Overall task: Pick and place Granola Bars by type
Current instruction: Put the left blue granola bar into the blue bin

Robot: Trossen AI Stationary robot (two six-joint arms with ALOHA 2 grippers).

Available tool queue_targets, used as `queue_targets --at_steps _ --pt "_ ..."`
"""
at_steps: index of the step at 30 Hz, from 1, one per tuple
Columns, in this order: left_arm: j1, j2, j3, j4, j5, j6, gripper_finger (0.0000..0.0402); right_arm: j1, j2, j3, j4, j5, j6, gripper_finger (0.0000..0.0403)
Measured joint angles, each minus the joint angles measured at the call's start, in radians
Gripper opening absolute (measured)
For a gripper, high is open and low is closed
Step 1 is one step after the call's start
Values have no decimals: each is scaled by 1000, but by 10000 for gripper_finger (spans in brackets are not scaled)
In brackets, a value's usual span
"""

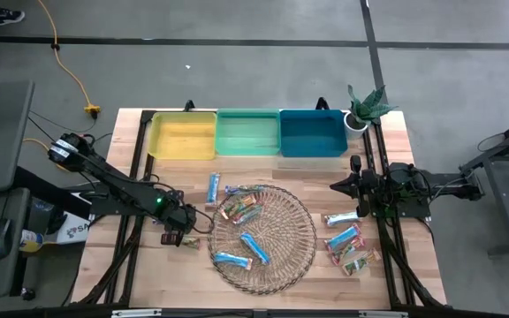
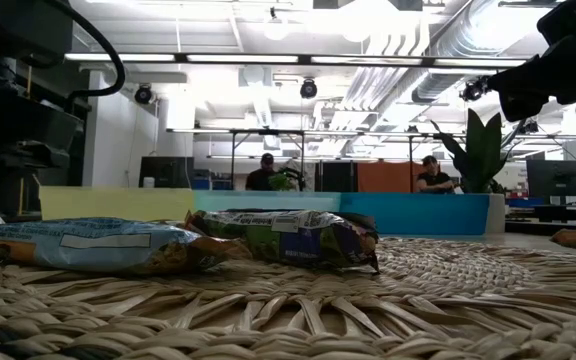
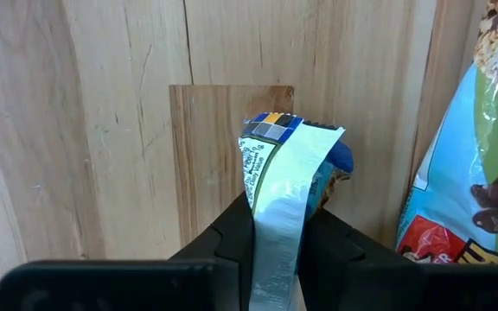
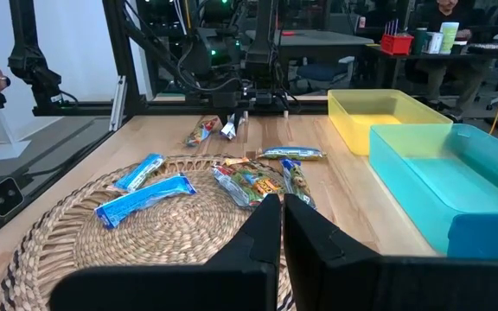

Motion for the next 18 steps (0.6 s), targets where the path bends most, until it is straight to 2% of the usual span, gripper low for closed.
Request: queue_targets --at_steps 8,12,18 --pt "0 0 17 8 -13 5 62 0 0 0 0 0 0 0" --pt "1 -2 69 -8 -38 10 62 0 0 0 0 0 0 0" --pt "1 -2 195 -84 -130 23 62 0 0 0 0 0 0 0"
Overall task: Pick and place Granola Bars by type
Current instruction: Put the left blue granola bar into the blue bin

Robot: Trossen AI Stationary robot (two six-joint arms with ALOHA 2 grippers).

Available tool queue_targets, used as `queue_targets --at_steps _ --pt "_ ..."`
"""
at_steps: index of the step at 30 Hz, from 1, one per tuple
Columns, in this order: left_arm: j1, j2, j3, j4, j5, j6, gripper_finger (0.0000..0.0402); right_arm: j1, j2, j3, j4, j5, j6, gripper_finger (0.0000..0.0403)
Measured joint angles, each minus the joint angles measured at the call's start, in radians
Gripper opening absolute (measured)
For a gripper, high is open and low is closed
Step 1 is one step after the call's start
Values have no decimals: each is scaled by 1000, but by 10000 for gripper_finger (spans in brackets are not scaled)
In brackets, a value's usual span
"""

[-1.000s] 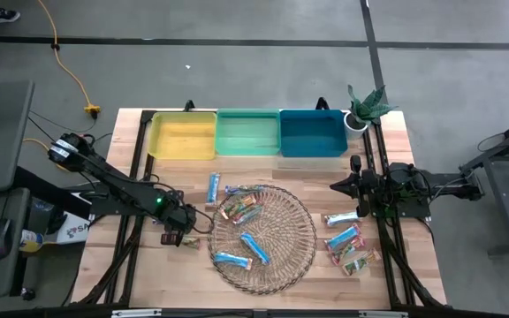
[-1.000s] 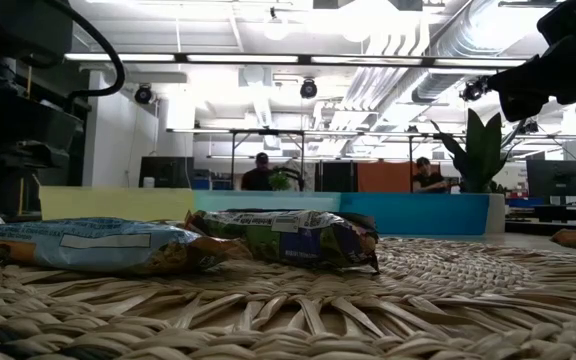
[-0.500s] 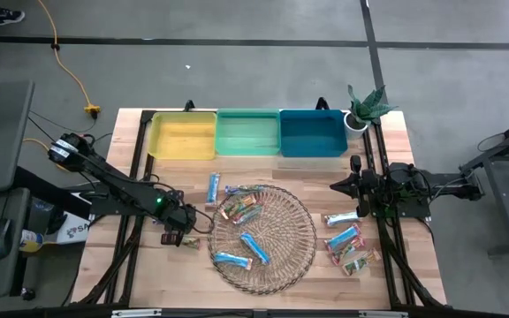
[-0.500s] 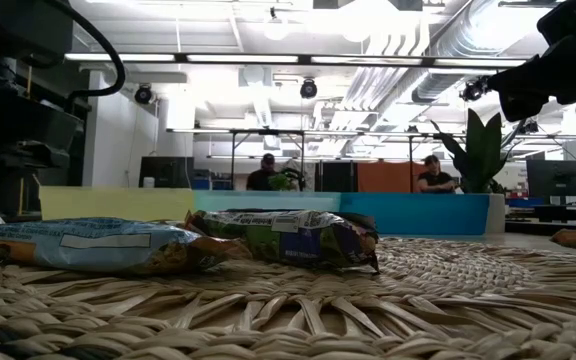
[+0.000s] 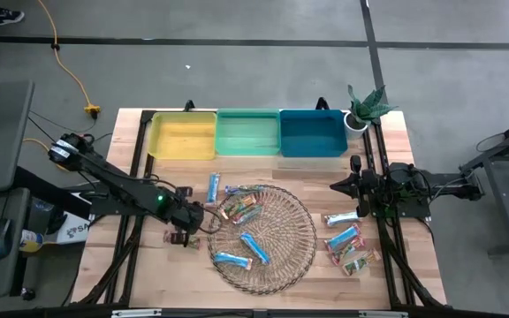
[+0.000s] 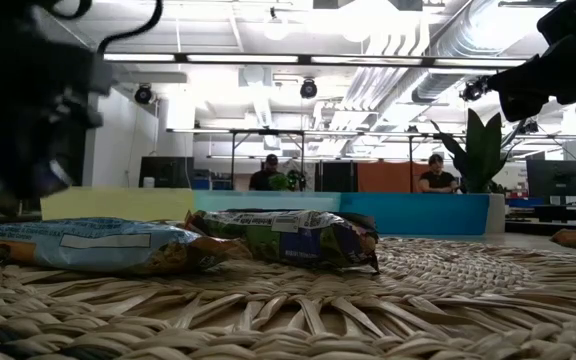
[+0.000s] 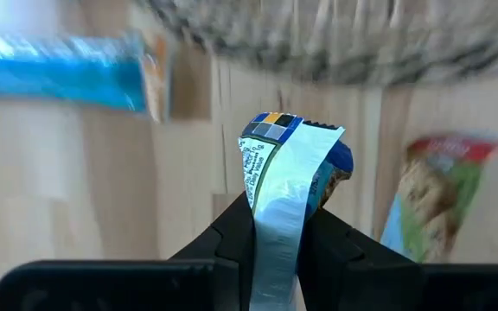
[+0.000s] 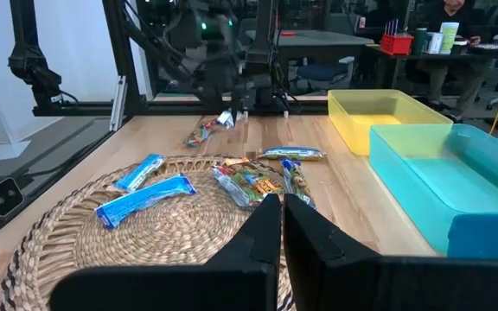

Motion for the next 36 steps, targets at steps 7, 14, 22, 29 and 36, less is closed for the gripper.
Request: queue_targets --at_steps 7,14,22,29,36 --pt "0 0 273 -86 -125 47 62 0 0 0 0 0 0 0" --pt "0 -16 560 -116 -267 111 62 0 0 0 0 0 0 0" --pt "0 -85 737 124 -282 264 62 0 0 0 0 0 0 0" --pt "0 -135 742 433 -100 352 62 0 0 0 -2 0 0 0" --pt "0 -114 741 609 37 403 62 0 0 0 -3 0 0 0"
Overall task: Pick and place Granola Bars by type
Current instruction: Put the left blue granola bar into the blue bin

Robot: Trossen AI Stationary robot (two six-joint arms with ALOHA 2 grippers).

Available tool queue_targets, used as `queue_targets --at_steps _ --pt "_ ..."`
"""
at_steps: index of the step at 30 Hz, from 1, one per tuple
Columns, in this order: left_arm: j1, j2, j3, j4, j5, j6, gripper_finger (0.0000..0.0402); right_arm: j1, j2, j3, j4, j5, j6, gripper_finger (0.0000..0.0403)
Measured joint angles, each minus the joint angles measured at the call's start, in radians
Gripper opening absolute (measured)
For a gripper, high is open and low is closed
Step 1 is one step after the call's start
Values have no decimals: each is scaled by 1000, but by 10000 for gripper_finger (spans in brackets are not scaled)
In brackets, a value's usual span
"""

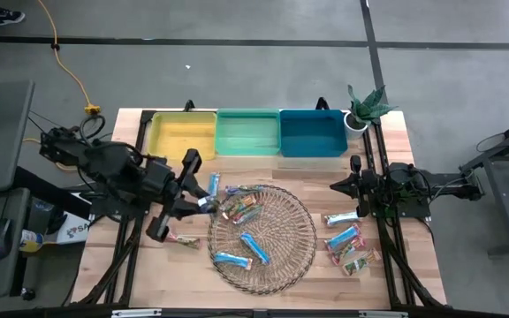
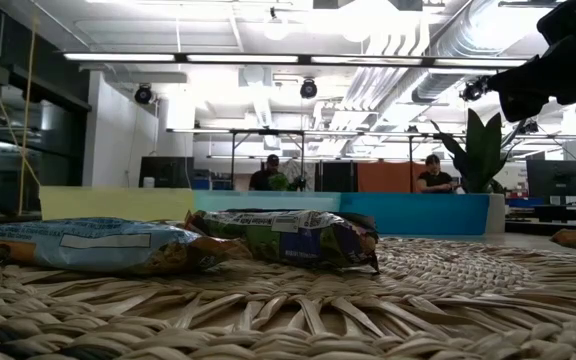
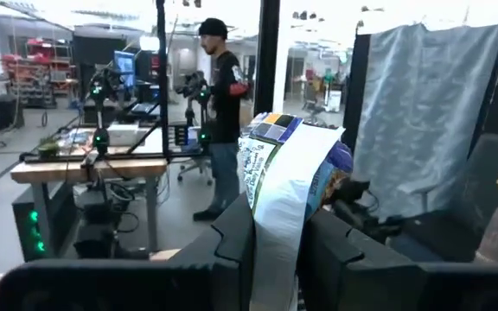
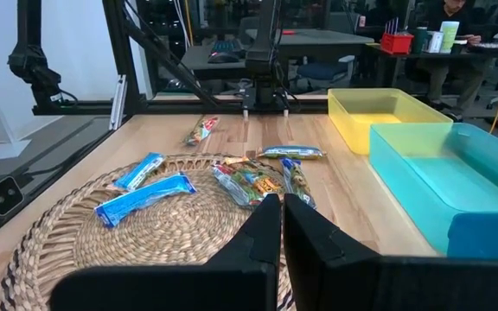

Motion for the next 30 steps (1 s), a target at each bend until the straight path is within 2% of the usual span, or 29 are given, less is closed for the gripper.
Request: queue_targets --at_steps 3,7,9,14,19,23,27,30 --pt "15 19 0 33 -31 33 62 0 0 0 -1 0 0 0" --pt "94 47 0 93 -34 76 62 0 0 0 -3 0 0 0" --pt "156 70 0 142 12 99 62 0 0 0 -7 0 0 0" --pt "321 147 0 263 200 83 62 0 0 0 -9 0 0 0" --pt "480 277 0 398 306 45 62 0 0 0 -9 0 0 0" --pt "587 415 9 468 363 -48 62 0 0 0 -9 0 0 0" --pt "647 555 58 469 318 -77 62 0 0 0 -11 0 0 0" --pt "671 650 112 472 194 -91 62 0 0 0 -11 0 0 0"
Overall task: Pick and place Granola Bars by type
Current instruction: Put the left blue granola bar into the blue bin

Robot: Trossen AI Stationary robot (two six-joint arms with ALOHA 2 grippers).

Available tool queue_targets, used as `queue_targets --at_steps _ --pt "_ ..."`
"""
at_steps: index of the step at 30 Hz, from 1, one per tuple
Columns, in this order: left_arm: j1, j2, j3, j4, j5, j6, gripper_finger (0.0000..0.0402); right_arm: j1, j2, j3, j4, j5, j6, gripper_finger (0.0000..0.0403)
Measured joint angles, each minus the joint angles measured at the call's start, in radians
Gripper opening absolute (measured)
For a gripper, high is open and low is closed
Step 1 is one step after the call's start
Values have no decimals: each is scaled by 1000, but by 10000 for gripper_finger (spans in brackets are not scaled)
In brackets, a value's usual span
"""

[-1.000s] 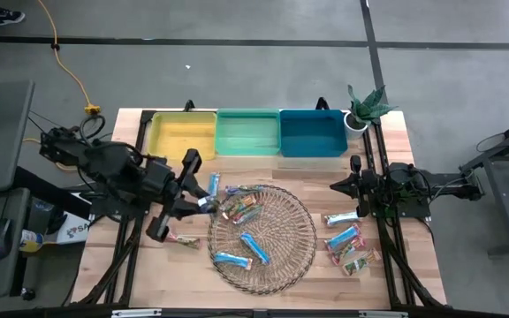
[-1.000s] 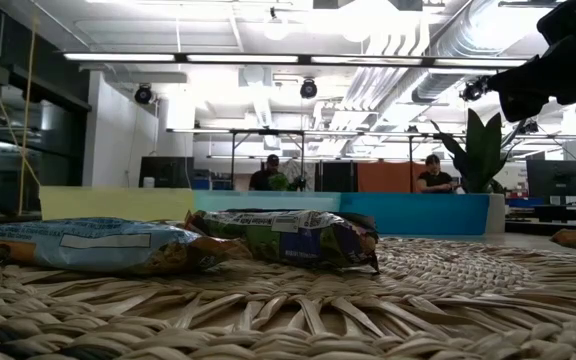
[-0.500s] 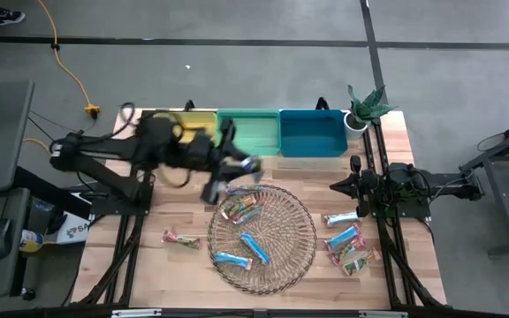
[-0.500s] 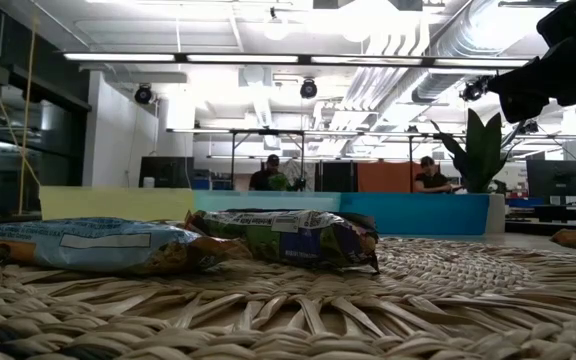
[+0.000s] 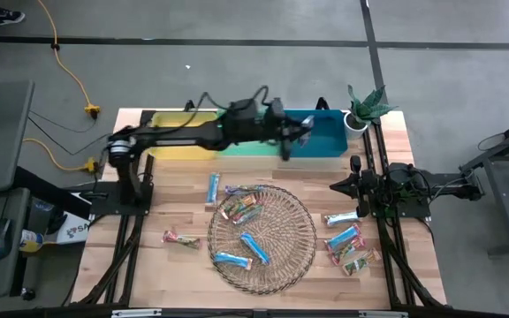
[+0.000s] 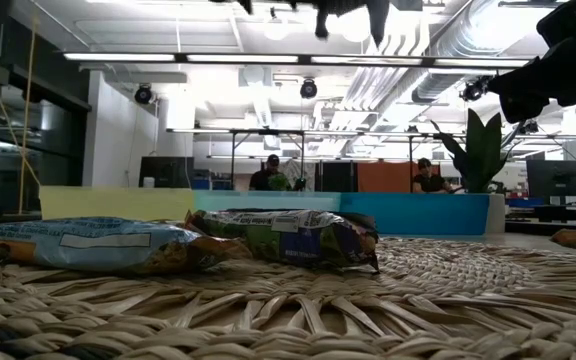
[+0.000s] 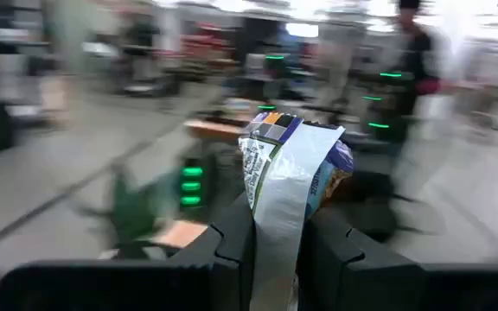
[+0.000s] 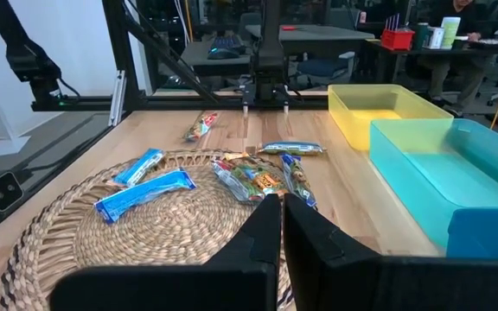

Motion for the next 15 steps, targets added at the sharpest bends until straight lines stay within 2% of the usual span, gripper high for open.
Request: queue_targets --at_steps 5,10,13,15 --pt "38 139 129 -119 -220 -143 62 0 0 0 1 1 0 0" --pt "72 258 304 -306 -389 -319 62 0 0 0 0 1 0 0" --pt "88 331 423 -422 -437 -399 62 0 0 0 0 -1 0 0" --pt "97 370 486 -481 -429 -446 62 0 0 0 -1 -3 0 0"
